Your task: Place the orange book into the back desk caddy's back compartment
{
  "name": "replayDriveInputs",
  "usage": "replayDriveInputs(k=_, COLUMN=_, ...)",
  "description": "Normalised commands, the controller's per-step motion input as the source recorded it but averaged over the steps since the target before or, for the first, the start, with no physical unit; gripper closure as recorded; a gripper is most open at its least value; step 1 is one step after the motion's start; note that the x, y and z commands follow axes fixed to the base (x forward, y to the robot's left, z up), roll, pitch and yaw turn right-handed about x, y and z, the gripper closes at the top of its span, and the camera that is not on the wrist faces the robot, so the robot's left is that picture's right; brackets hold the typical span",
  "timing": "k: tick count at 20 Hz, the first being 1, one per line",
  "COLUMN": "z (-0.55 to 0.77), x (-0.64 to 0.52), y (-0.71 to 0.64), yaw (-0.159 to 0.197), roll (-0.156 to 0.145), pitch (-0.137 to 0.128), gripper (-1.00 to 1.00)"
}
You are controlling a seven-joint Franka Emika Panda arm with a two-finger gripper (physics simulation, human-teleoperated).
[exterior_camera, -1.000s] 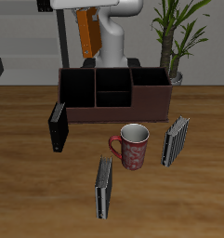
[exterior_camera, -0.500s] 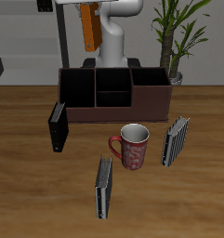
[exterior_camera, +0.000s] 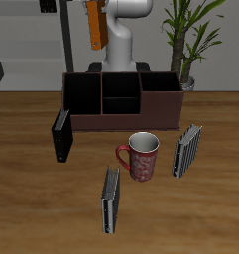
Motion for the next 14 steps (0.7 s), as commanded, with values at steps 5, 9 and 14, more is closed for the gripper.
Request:
replayDriveInputs(k=5, z=0.06, x=-0.42, y=-0.03, yaw=0.001, roll=-0.026, pitch=-0.039, gripper=1.00)
replayDriveInputs(k=9, z=-0.06, x=-0.20, y=-0.01, yaw=0.032, roll=0.007, pitch=-0.002, gripper=1.00)
replayDriveInputs(k=14, z=-0.09, x=-0.14, y=-0.01, yaw=0.056, roll=0.012, pitch=0.018, gripper=1.00)
